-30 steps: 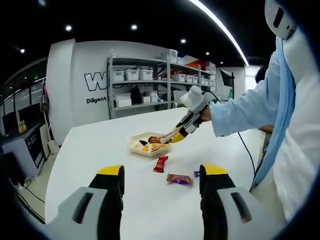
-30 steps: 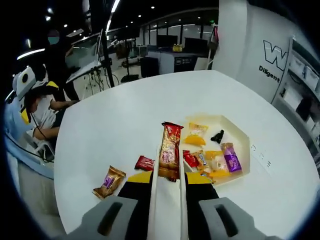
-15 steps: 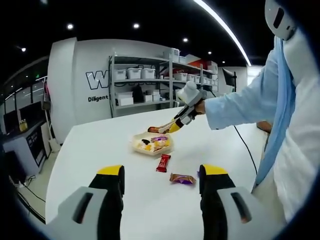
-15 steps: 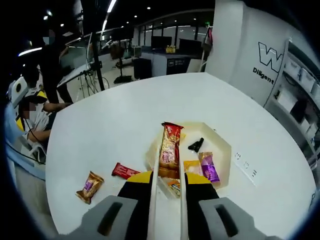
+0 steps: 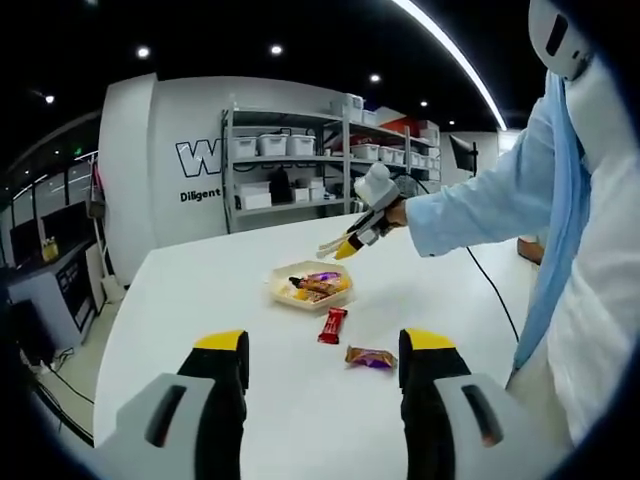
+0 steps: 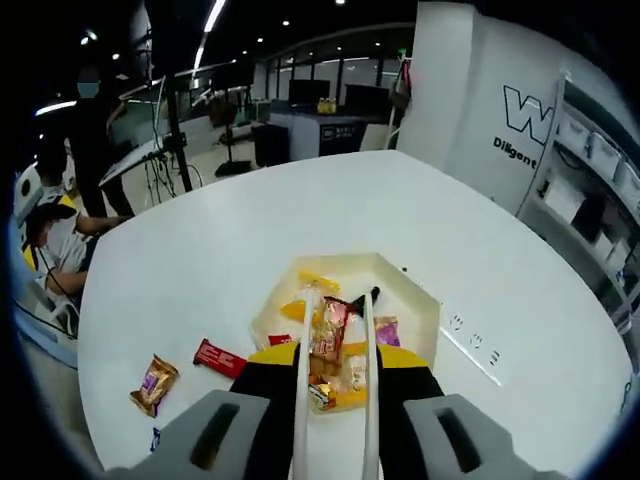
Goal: Place the target food into the container with the food tongs after gripping and lifting it, then release it inside without dropping or visibly crushing the food.
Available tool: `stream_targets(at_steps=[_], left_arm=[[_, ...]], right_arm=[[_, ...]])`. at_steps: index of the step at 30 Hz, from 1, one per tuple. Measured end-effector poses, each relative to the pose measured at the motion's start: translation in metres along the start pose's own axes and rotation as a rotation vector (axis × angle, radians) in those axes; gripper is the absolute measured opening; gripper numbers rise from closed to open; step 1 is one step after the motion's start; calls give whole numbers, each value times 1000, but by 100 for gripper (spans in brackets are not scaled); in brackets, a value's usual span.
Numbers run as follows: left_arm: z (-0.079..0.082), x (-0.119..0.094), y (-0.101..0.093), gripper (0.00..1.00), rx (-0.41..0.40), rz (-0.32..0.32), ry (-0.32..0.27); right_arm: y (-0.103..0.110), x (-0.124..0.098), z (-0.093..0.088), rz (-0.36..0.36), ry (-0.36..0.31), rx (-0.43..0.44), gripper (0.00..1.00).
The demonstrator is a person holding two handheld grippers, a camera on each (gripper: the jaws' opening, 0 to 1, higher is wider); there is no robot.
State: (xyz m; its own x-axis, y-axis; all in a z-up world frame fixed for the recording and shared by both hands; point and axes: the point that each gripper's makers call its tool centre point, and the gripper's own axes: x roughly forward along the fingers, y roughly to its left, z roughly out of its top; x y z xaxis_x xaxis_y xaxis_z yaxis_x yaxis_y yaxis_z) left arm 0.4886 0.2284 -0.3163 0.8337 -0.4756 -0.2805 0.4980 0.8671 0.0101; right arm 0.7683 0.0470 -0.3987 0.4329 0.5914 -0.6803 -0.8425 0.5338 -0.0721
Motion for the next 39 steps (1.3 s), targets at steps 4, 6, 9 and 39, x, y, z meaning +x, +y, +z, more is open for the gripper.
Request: stream_targets(at_steps=[4,6,9,39], left_arm=[[1,2,-3,59,3,-6,-2],[2,2,-4,59,4,-9,-3],[3,2,-6,59,5,-12,-5],[1,-3,-10,59,7,-8,-6]], right_arm=[[5,-5,-3,5,-2,1,21],[7,-7,-4,5,-3,-3,21],[13,-9,-5,15,-5,-4,21],[103,3,-57,247,99,-127,22]])
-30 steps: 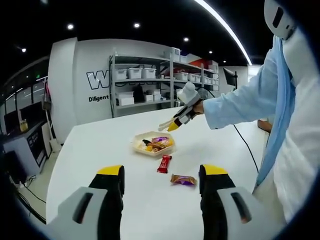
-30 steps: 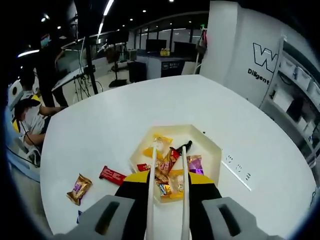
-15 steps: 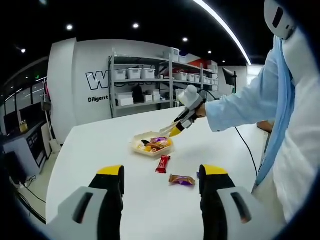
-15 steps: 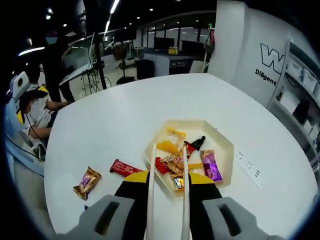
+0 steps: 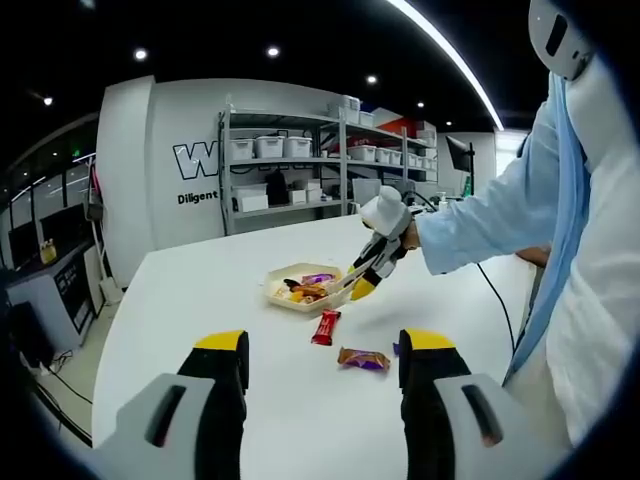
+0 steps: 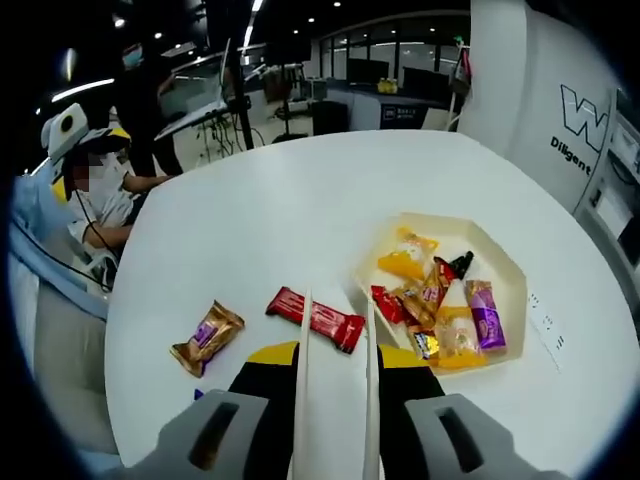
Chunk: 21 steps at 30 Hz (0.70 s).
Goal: Place the target food into the container with the food tongs after gripping and lifting it, then release it inside without dropping or visibly crushing the food.
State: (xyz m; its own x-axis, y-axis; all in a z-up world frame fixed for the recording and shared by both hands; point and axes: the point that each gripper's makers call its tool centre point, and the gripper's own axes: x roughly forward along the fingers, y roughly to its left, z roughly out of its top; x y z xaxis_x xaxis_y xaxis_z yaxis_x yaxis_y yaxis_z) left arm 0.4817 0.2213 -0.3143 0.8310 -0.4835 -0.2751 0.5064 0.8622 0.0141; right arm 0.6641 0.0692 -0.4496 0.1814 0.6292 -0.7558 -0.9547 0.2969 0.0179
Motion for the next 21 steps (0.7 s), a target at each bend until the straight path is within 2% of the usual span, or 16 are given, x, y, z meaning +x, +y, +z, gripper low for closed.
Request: stream_targets(at_steps=[7,14,19,21], left_arm=[[0,-3,1,58,1,9,2],[-3,-10,2,59,-8,30,8],[-3,-13,3,59,-14,52,10],[-3,-15,4,59,-14,63,12]], right_arm=[[12,8,-7,43,19,-43,22],[12,15,-4,74,17,-105,22],[9,23,-7,83,46,-176,21],[11,26,-8,112,56,-187,21]])
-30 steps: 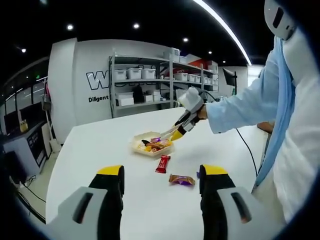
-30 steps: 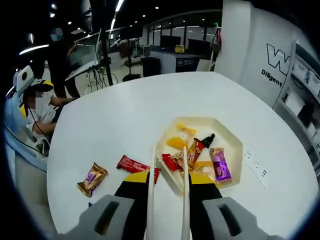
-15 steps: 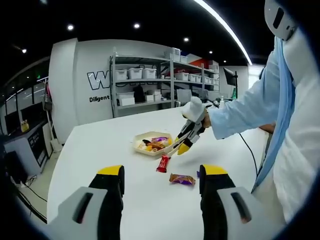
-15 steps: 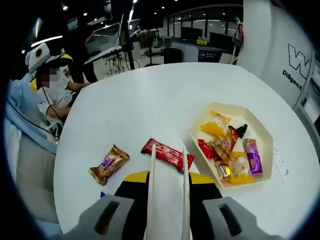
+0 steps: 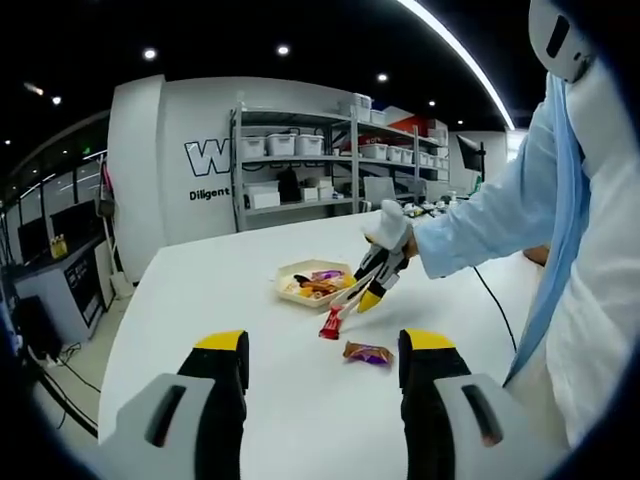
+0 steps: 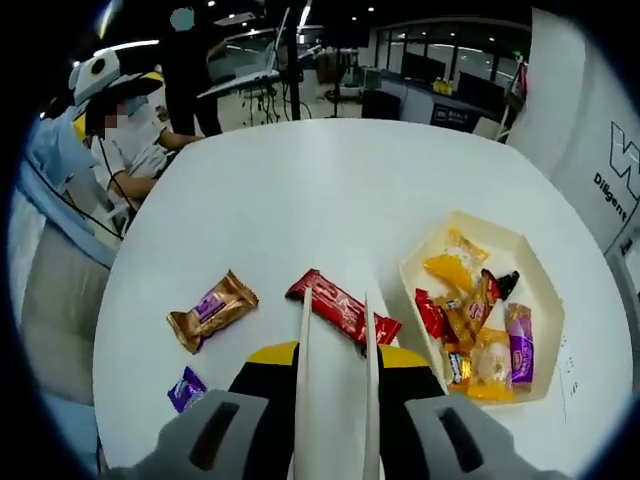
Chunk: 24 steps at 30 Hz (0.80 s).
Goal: Place the target food into the container with the food tongs after gripping and lifting it, then release it inside without dropping or visibly crushing the food.
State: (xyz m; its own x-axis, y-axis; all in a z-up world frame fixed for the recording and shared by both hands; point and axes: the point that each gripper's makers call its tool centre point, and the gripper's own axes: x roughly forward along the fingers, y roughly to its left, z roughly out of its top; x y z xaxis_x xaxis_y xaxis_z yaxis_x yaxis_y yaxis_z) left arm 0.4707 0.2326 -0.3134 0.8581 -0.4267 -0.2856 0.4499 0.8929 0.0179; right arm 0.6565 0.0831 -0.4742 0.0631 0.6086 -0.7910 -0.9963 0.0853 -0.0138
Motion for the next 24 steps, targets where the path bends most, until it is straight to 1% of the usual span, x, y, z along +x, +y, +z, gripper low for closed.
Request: stream_targets(at_steps=[1,2,3,6,7,9,11,14,15,19,20,23,24], left_arm=[[0,0,0,59,-3,4,1],[0,-1,1,59,-4,8,1],[0,-2,2,59,-5,14,0],[0,-3,2,59,-8,22,3],[-1,-3,2,59,-8,24,5],[0,-3,2,59,-10,29,6],[0,-3,3,58,-11,32,5],[1,-4,4,58,-11,37,6],[1,-4,4,59,-13,38,6],[1,-4,4,58,-14,43,4],[2,-4,4,58,-14,42,4],[2,-2,2,59,-14,37,4],[2,-2,1,59,-14,34,4]], right_arm=[[-1,1,-1,-5,8,-16,21],[-3,2,-1,-2,16,-55,21],[-1,3,-1,11,19,-66,21],[-6,6,-2,12,38,-122,22],[-7,7,-2,17,41,-123,22],[-9,7,-2,17,50,-155,22],[-10,9,-2,32,51,-161,22],[-7,10,-3,62,64,-201,22],[-6,11,-5,79,81,-192,22],[-1,11,-13,100,108,-181,21],[-1,11,-15,87,112,-202,21],[0,10,-16,87,112,-197,21],[-3,9,-17,68,116,-205,20]])
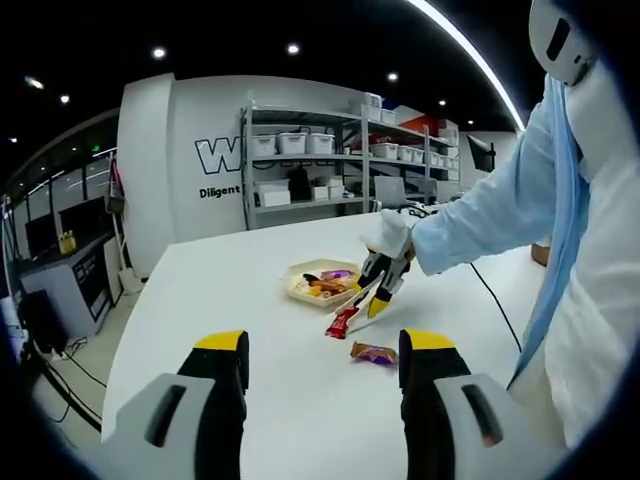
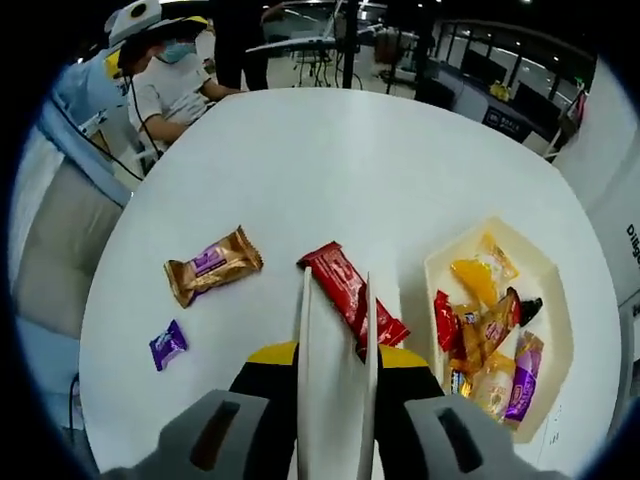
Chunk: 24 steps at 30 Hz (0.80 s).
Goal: Place the target food into the container with the food tongs after gripping and lifting it, then release it inside without dropping or visibly crushing the food.
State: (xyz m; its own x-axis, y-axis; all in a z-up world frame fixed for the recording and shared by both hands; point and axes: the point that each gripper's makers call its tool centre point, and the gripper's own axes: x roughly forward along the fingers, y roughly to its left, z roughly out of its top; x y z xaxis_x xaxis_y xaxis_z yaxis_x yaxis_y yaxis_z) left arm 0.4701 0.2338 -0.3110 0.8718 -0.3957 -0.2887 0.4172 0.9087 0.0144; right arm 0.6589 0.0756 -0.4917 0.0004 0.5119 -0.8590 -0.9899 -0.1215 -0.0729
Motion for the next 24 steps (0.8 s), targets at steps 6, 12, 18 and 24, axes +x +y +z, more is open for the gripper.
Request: stream_targets(at_steps=[6,12,18,24], left_arm=[[2,-1,-1,59,7,-4,-3],[1,-3,-2,58,7,-3,-3],[1,-7,-1,58,6,3,-3],[3,-11,0,58,10,17,-3]], right_arm=[[1,-2,0,-9,13,15,19],[-5,-3,-3,-29,41,0,19],[-10,-2,-3,-30,57,-40,19],[-14,-4,-5,-3,106,-109,19]])
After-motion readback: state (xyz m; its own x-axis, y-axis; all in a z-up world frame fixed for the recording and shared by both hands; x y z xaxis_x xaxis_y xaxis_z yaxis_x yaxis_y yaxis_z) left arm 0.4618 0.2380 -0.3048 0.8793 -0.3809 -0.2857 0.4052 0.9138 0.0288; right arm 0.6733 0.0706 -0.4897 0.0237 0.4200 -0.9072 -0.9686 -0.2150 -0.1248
